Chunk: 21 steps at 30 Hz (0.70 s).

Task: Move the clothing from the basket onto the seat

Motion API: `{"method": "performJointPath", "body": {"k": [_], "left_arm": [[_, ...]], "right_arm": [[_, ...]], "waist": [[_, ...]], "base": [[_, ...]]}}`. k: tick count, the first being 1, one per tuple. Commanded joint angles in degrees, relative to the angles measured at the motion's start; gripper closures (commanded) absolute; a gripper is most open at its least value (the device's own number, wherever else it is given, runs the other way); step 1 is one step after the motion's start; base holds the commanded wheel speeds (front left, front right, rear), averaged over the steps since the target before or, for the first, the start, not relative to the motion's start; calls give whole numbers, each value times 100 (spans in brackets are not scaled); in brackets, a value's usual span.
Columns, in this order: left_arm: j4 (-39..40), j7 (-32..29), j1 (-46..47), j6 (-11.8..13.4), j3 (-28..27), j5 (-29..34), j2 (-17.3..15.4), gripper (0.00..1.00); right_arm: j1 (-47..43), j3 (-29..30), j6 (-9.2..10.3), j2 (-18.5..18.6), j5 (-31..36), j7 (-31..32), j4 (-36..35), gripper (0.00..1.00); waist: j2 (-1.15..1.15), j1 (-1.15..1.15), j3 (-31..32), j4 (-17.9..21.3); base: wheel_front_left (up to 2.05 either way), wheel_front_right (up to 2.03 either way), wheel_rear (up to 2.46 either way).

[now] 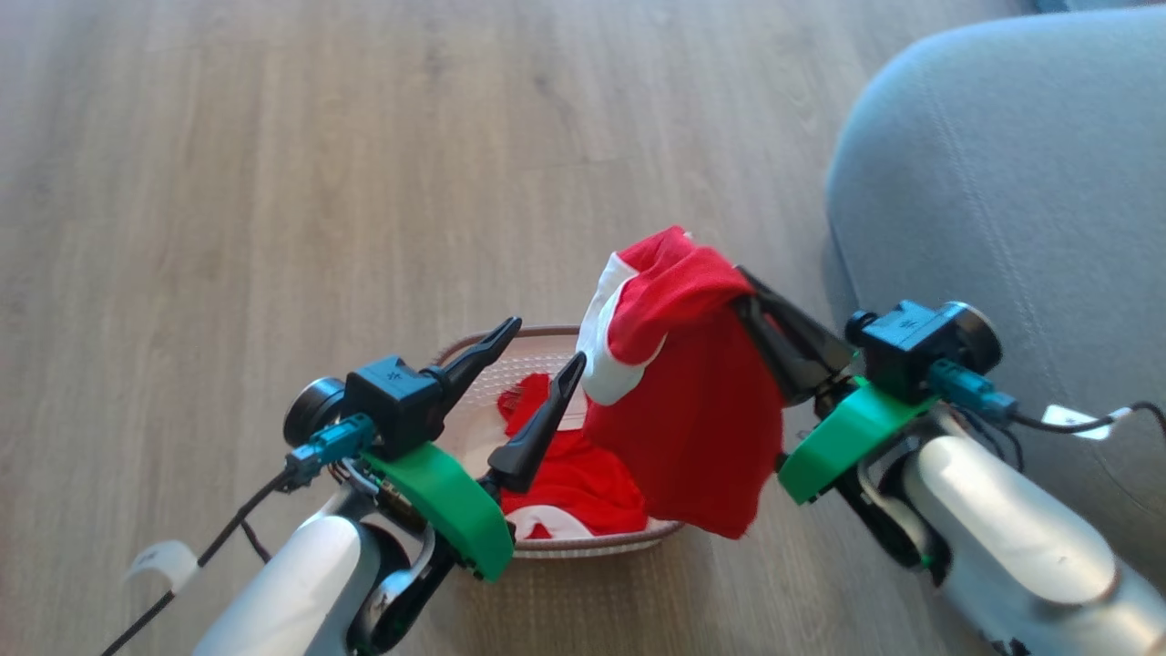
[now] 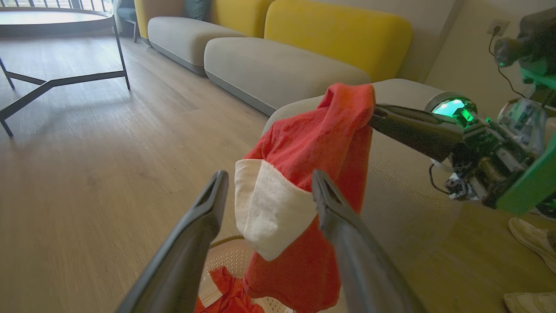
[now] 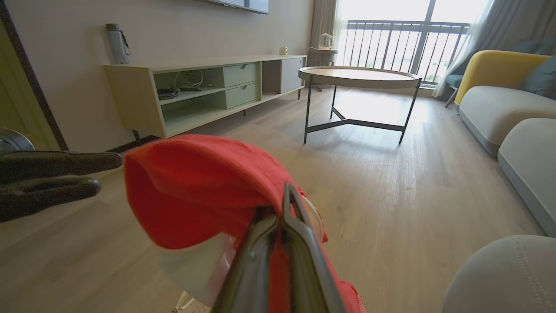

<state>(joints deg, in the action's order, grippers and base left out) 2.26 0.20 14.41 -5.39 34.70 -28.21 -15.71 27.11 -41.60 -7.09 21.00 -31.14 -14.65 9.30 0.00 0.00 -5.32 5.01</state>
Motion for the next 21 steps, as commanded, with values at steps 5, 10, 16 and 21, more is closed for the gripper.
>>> {"method": "performJointPath", "body": {"k": [5, 10, 16, 21], "left_arm": [[-26, 194, 279, -49, -117, 54, -88, 0], [-138, 249, 325, -67, -54, 57, -78, 0], [-234, 274, 410, -82, 9, 42, -67, 0], [-265, 270, 494, -95, 55, 43, -79, 0]], "right_arm": [[-125, 365, -40, 201, 74, -35, -345, 100], [-198, 577, -40, 279, 77, -35, -419, 100], [-302, 915, -40, 338, 85, -35, -523, 100], [-371, 1089, -40, 364, 95, -35, -615, 100]], "waist": [[0, 0, -168, 563], [0, 0, -244, 806], [0, 0, -349, 979], [0, 0, -454, 972]], "base": [[0, 0, 0], [0, 0, 0], [0, 0, 0], [0, 0, 0]]}}
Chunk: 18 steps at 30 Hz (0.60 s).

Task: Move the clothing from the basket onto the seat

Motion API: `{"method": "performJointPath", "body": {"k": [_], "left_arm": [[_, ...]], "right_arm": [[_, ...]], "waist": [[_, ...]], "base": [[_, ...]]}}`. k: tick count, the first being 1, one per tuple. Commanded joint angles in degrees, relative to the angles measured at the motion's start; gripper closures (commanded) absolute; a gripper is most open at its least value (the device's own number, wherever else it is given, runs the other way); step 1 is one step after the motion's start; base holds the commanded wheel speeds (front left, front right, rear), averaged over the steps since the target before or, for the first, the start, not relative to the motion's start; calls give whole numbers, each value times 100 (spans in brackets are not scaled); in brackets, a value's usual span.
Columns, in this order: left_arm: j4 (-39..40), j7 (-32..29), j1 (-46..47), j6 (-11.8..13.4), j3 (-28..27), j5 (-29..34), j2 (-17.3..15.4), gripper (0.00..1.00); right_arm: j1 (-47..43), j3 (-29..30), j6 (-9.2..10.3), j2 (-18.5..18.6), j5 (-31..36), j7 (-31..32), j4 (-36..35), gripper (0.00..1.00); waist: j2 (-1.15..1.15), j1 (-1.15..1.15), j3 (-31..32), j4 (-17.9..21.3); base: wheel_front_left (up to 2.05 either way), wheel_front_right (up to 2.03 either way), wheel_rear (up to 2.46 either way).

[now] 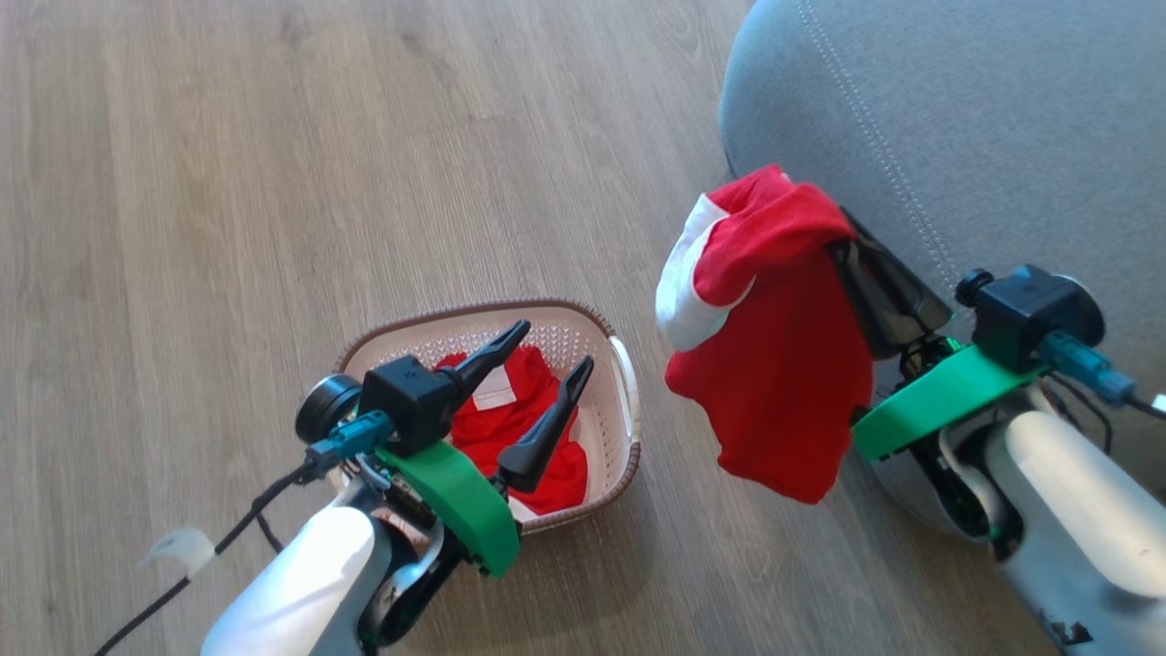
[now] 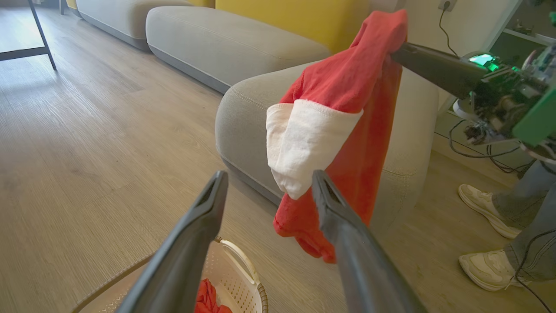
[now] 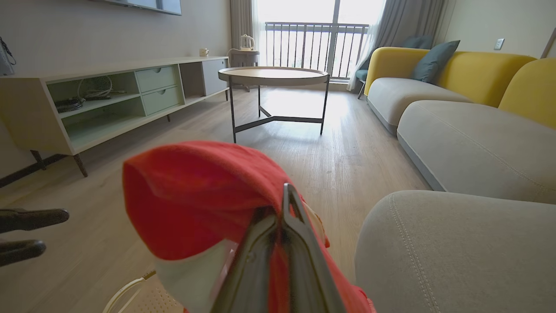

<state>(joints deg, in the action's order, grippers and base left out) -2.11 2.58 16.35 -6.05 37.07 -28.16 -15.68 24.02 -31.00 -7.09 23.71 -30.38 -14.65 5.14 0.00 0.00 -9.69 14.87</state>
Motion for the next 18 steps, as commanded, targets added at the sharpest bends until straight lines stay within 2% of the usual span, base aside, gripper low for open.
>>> {"method": "performJointPath", "body": {"k": [1, 7, 12, 18], "left_arm": [[173, 27, 325, -32, -170, 37, -78, 0], [204, 4, 564, -26, -169, 70, -45, 0], [221, -25, 862, -32, -168, 153, -46, 0], [221, -29, 1221, -46, -121, 269, -43, 0]], "right_arm": [[-71, 73, -40, 99, 25, -35, -214, 100], [29, 415, -40, 118, -32, -35, -218, 100], [406, 1023, -40, 141, -374, -20, 10, 100], [1340, 1848, -40, 470, -802, 144, 515, 100]], "waist": [[0, 0, -50, -37], [0, 0, -483, -233], [0, 0, -1061, -446], [0, 0, -1838, -739]], "base": [[0, 0, 0], [0, 0, 0], [0, 0, 0], [0, 0, 0]]}}
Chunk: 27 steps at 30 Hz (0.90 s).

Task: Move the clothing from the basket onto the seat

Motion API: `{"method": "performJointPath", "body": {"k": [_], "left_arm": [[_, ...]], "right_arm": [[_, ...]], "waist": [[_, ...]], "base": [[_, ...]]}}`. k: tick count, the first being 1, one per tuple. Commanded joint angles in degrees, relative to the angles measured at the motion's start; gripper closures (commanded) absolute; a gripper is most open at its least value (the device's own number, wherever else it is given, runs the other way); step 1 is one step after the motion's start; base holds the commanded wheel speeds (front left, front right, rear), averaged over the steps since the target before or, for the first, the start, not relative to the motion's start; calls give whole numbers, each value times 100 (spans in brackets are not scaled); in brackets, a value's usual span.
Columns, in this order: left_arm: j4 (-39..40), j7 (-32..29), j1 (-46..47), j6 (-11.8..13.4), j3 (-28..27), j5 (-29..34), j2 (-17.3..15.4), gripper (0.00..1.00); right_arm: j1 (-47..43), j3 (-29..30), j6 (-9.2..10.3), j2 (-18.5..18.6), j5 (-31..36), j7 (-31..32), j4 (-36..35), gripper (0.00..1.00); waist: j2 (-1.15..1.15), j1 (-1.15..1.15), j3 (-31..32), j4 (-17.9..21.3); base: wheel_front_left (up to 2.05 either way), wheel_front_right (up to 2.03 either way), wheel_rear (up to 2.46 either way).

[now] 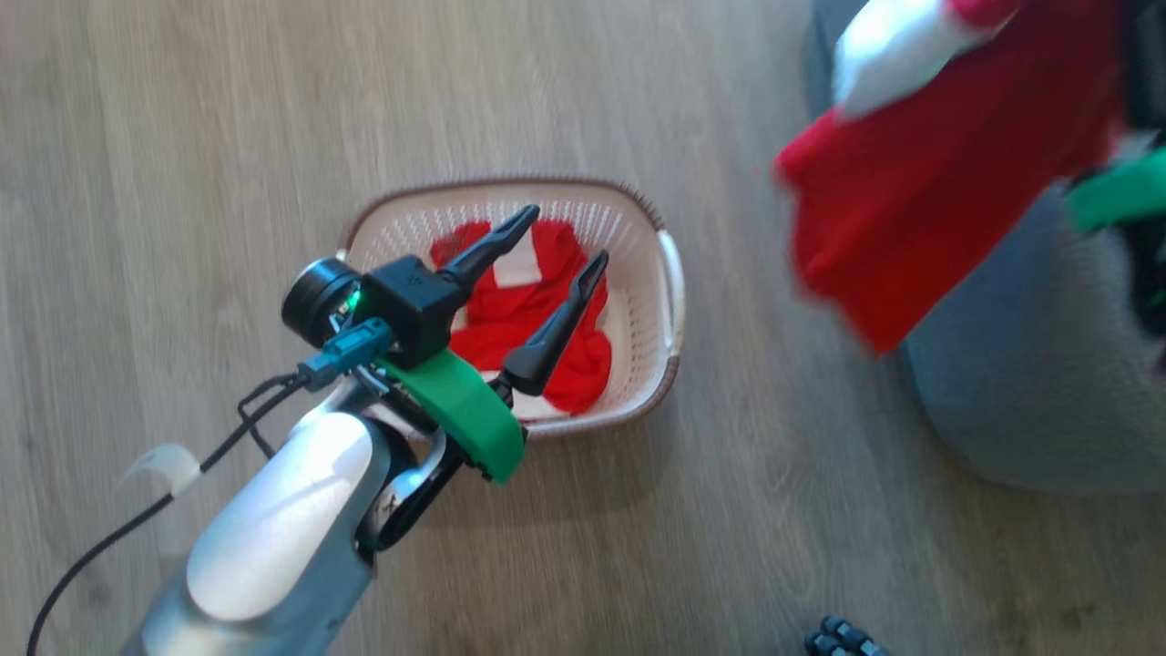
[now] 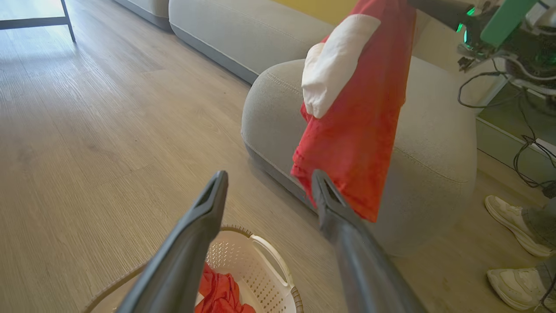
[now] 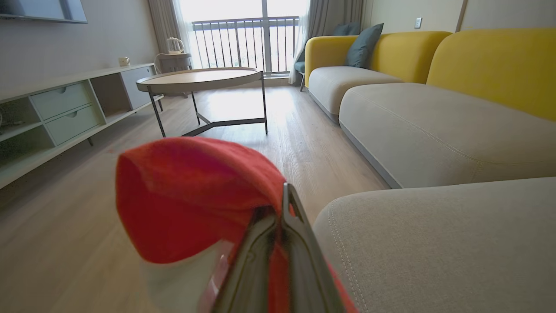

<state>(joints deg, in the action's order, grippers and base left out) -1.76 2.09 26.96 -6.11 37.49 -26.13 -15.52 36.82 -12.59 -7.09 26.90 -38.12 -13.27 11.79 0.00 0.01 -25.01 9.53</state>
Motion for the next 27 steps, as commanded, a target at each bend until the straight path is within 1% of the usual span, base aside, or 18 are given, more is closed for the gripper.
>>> {"method": "performJointPath", "body": {"k": [1, 4, 6, 11, 12, 13, 18, 22, 24, 27], "left_arm": [[170, 32, 171, -40, -149, 71, -52, 0], [131, 76, 154, -22, -114, 66, -6, 0], [116, 119, 127, 15, -120, 41, 37, 0], [18, 281, -118, 92, -109, -68, 116, 0], [18, 281, -118, 92, -109, -68, 116, 0], [1, 305, -183, 105, -96, -84, 120, 0], [-47, 425, -515, 163, -24, -171, 150, 0], [82, 475, -773, 271, -60, -247, 100, 0], [193, 471, -851, 330, -98, -259, 41, 0], [378, 441, -906, 417, -151, -259, -31, 0]], "right_arm": [[224, 82, -40, 190, -61, 42, -60, 100], [785, 405, -40, 310, -136, 186, 276, 100], [1207, 737, -40, 417, -165, 269, 548, 100], [2239, 1540, -40, 805, -30, 519, 1356, 100], [2239, 1540, -40, 805, -30, 519, 1356, 100], [2456, 1718, -40, 864, -2, 554, 1536, 100], [3252, 2356, -40, 1254, 472, 767, 2344, 100], [3671, 2992, -40, 1634, 990, 910, 2931, 100], [3785, 3284, -40, 1737, 1274, 944, 3170, 100], [3793, 3706, -40, 1731, 1573, 885, 3474, 100]], "waist": [[0, -1, -362, -234], [0, -1, -488, -314], [0, -1, -553, -378], [0, -1, -501, -591], [0, -1, -501, -591], [0, -1, -492, -633], [0, -1, -427, -855], [0, -1, -561, -898], [0, -1, -715, -870], [0, -1, -996, -802]], "base": [[0, 0, 0], [0, 0, 0], [0, 0, 0], [0, 0, 0], [0, 0, 0], [0, 0, 0], [0, 0, 0], [0, 0, 0], [0, 0, 0], [0, 0, 0]]}}
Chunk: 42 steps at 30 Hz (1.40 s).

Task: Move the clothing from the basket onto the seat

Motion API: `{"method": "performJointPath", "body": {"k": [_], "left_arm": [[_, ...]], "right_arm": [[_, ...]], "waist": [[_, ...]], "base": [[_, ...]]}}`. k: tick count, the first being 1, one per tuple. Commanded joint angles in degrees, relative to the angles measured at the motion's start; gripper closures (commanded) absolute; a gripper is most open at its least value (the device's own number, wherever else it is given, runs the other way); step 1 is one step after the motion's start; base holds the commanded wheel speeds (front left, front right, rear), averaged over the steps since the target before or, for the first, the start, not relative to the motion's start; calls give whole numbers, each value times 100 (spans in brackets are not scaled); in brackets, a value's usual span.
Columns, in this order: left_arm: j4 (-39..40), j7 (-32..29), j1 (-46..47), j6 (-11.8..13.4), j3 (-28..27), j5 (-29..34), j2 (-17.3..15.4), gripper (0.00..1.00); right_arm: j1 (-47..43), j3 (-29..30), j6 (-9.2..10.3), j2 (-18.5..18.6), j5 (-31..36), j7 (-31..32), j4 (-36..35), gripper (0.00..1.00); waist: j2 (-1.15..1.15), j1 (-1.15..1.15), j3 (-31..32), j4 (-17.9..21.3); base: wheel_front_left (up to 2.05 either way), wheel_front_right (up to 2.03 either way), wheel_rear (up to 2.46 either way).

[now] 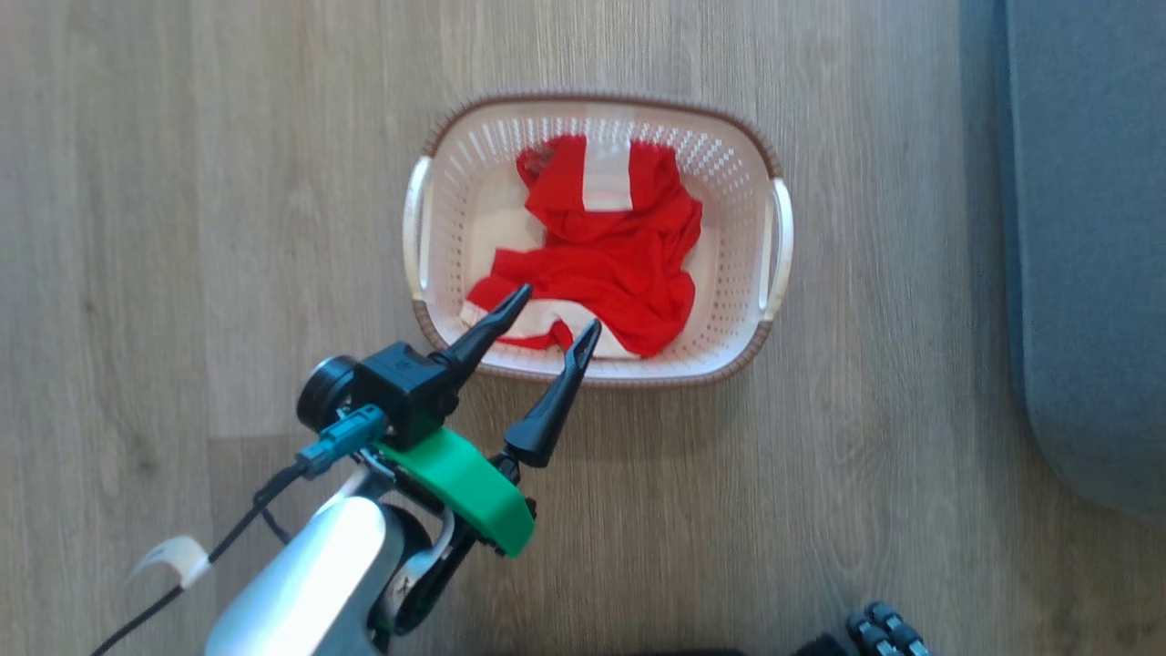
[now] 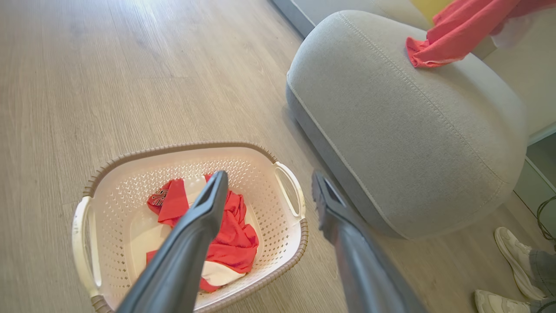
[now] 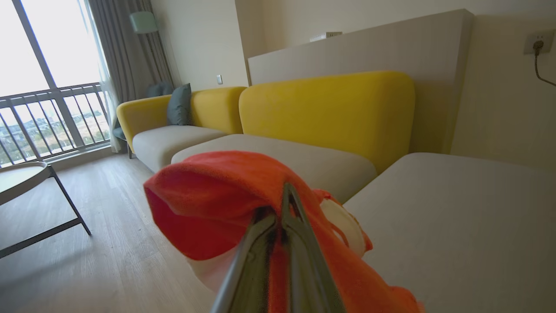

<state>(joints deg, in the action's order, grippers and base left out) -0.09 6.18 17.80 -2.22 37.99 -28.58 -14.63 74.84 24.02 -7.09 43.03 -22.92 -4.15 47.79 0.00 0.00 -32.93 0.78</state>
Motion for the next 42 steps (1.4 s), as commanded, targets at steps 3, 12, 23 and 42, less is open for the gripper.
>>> {"method": "performJointPath", "body": {"k": [3, 12, 23, 42], "left_arm": [[392, -32, 44, 106, -238, 31, -185, 0], [622, -130, -33, 284, -287, 64, -300, 0], [579, -65, 54, 363, -469, -67, -327, 0], [-611, 653, -274, 522, -1130, -729, -51, 0]], "right_arm": [[-177, 485, -40, -52, 279, -237, 225, 100], [-714, 1174, -40, -727, 779, -807, 1136, 100], [-705, 863, -40, -1035, 1718, -993, 1365, 0], [-3822, -1727, -40, -2166, 393, -957, -2026, 0]], "waist": [[0, 0, -511, 144], [0, 0, -808, 256], [0, 0, -382, 461], [0, 0, 1659, 302]], "base": [[0, 0, 0], [0, 0, 0], [0, 0, 0], [0, 0, 0]]}}
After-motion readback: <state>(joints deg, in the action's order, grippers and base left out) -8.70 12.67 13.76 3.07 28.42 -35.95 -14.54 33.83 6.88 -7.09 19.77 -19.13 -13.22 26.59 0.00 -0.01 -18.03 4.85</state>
